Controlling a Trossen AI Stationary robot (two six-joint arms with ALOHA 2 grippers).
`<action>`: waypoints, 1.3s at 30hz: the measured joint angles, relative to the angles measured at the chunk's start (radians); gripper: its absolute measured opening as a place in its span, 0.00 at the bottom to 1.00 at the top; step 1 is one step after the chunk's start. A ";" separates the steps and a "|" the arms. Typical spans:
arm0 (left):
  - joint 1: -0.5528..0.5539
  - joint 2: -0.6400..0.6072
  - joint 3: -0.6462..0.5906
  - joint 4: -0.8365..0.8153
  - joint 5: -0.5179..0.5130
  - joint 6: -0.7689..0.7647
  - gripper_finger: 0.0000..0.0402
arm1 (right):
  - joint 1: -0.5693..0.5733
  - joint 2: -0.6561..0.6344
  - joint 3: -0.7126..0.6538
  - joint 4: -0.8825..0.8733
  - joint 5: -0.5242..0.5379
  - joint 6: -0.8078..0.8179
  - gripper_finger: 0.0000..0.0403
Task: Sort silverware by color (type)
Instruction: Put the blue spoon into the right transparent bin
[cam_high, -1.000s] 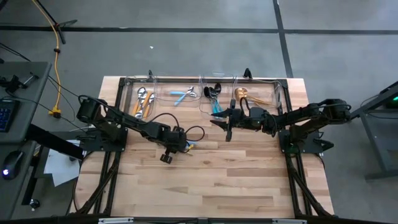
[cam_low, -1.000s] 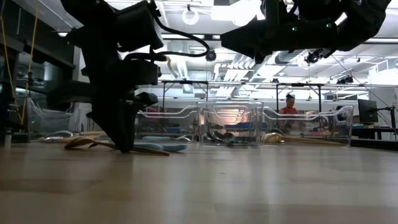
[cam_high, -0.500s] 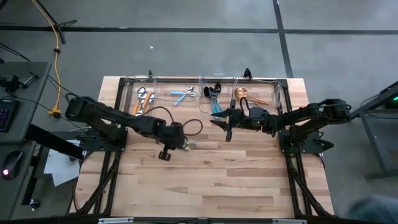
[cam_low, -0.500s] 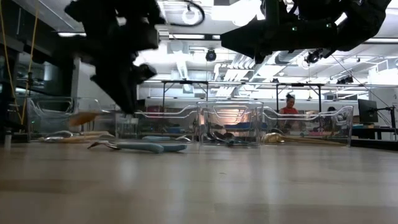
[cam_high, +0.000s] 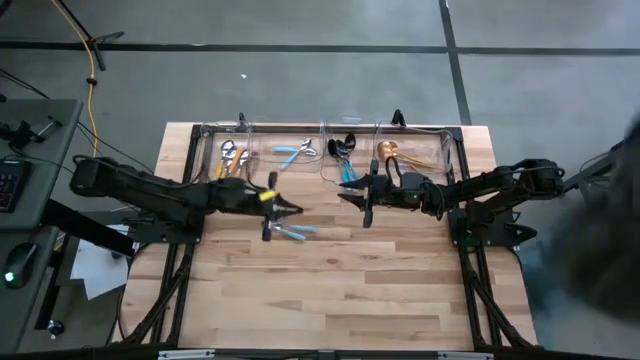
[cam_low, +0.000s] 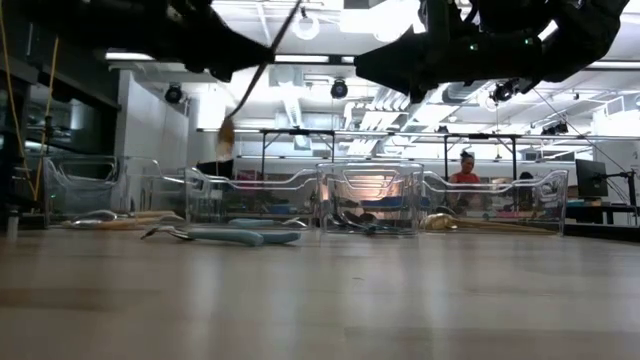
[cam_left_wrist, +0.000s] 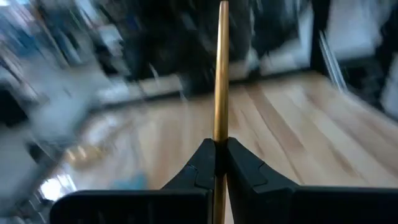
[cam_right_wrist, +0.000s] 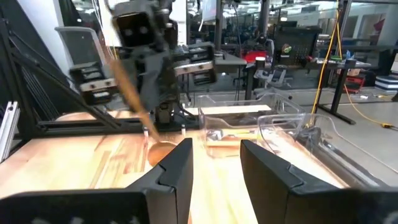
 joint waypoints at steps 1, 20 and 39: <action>0.016 0.004 -0.033 0.103 0.000 -0.003 0.01 | 0.000 0.000 0.000 0.003 0.000 0.000 0.29; 0.120 0.069 -0.099 0.384 -0.078 -0.159 0.01 | -0.013 0.005 0.000 0.088 -0.027 -0.008 0.29; 0.117 0.322 0.040 0.453 -0.020 -0.201 0.01 | 0.013 0.161 0.146 0.108 0.000 0.000 0.44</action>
